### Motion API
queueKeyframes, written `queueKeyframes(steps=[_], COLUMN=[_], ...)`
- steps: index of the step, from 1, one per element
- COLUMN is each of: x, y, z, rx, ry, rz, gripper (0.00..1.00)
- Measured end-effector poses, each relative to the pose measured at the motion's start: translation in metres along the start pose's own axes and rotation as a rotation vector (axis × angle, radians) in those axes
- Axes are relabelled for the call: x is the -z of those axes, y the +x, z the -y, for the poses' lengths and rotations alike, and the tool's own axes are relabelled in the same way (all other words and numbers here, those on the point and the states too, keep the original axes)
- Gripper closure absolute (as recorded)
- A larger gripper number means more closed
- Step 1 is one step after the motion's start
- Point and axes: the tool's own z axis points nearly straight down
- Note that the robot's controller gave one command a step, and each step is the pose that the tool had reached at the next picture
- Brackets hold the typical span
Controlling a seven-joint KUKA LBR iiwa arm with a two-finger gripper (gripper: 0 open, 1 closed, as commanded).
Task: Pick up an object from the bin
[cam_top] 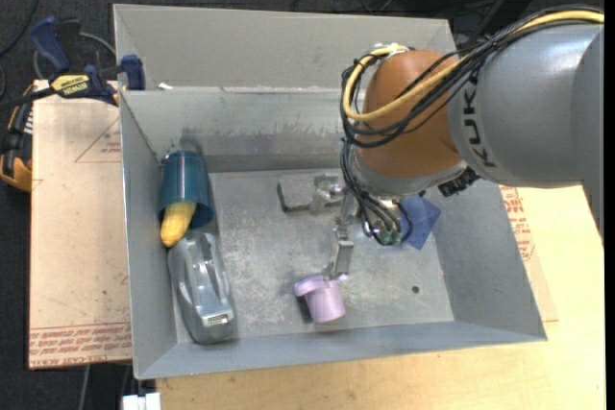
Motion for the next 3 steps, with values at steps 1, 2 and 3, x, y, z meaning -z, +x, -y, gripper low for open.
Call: queueKeyframes(steps=[1, 2, 3], x=[0.000, -0.023, -0.012], y=[0.000, -0.002, -0.007], z=[0.000, 0.035, 0.039], rx=[0.000, -0.029, -0.043], ry=[0.000, 0.000, -0.003], rz=[0.001, 0.000, 0.006], gripper=[0.00, 0.00, 0.00])
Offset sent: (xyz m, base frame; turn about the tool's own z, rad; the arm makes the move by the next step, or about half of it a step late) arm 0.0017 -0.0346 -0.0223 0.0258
